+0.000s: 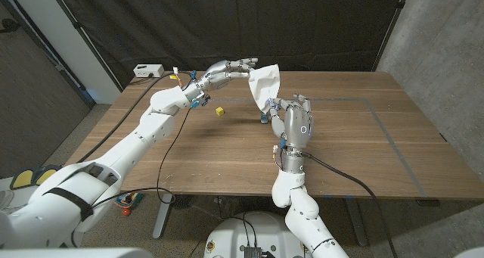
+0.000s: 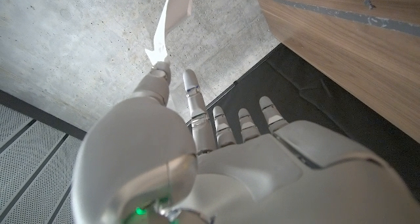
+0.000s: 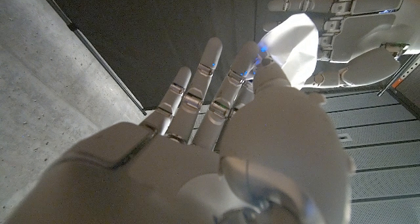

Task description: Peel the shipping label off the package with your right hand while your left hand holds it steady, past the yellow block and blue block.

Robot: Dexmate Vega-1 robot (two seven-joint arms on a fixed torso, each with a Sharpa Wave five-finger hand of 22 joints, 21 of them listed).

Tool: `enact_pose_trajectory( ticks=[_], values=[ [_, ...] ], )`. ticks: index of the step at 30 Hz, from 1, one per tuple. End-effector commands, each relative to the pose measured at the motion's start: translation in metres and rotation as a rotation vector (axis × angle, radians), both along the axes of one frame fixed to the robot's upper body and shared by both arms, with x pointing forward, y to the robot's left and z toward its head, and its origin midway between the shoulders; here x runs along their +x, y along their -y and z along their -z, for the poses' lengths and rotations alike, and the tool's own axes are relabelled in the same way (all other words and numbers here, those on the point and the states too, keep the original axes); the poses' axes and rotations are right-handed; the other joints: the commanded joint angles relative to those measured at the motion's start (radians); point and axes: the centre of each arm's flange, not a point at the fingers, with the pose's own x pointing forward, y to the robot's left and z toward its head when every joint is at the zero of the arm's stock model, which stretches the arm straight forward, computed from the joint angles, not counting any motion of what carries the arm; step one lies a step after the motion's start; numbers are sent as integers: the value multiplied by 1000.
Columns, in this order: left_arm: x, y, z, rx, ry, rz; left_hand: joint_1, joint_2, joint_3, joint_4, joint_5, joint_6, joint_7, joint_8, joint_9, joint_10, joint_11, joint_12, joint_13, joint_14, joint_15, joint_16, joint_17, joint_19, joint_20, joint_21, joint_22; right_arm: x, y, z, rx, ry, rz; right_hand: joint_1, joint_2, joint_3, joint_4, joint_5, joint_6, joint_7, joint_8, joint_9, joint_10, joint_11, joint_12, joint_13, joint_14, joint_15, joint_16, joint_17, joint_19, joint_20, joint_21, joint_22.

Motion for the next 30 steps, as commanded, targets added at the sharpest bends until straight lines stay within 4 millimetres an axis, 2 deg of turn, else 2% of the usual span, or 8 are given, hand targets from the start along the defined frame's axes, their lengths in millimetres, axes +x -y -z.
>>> enact_pose_trajectory(
  ticks=[1,6,12,16,25,28,29,30],
  values=[
    [-1,9,-2,21,-13,27,18,8,14,4,0,65,-11,18,-6,29,-7,9,2,4,-11,11,3,9,-2,0,4,-1,3,1,4,5,-7,9,9,6,3,1,35,-24,14,14,8,1,1,3,12,-117,-2,5,-4,-4,9,3],
    [-2,13,-2,32,-12,42,23,13,18,6,2,104,-3,23,-12,43,-14,12,1,4,-14,11,4,9,-6,-2,4,-1,4,1,6,7,-10,9,9,6,3,0,36,-23,14,14,10,2,0,4,12,-117,-4,7,-4,-4,12,3],
    [-3,17,-1,0,-3,40,75,51,53,0,12,277,1,70,-9,101,-64,19,0,40,-37,20,1,52,-6,10,5,-1,5,1,7,5,-10,9,9,6,3,-1,35,-24,14,14,11,2,-1,4,13,-117,-6,8,-6,-4,15,3],
    [-3,19,-1,-12,1,56,84,60,60,3,12,286,25,79,5,98,-73,14,1,36,-51,17,2,62,-15,14,6,-1,6,2,16,0,-12,8,9,6,3,-2,36,-23,14,14,12,2,-1,5,13,-117,-7,9,-6,-4,17,2],
    [-2,22,-1,-42,-4,81,96,84,74,7,12,258,36,85,35,76,-69,3,5,9,-60,8,6,60,-37,13,6,1,8,1,23,-21,-18,2,12,8,7,-8,12,-41,7,17,-12,0,-16,7,5,-117,-23,11,-18,6,26,1],
    [-1,21,-1,-45,-6,74,97,86,75,8,12,262,35,90,42,80,-71,4,6,7,-60,7,7,58,-42,12,6,2,9,1,25,-33,-19,-8,15,10,12,-16,-24,-45,-11,12,-40,0,-35,7,6,-116,-36,11,-22,11,36,-2],
    [-1,21,-1,-49,-10,76,98,86,76,8,12,263,35,91,44,80,-70,4,6,6,-60,7,7,58,-44,12,6,3,9,1,31,-41,-21,-22,12,8,17,-22,-63,-46,-28,10,-57,-1,-46,6,1,-115,-48,8,-25,15,42,-5],
    [0,21,-1,-51,-10,74,98,86,76,8,12,263,36,93,46,81,-68,5,7,5,-60,7,7,58,-45,12,6,3,10,0,31,-57,-21,-52,4,1,28,-29,-133,-44,-63,6,-89,-1,-66,3,-8,-114,-62,6,-31,20,49,-7]
  ],
)
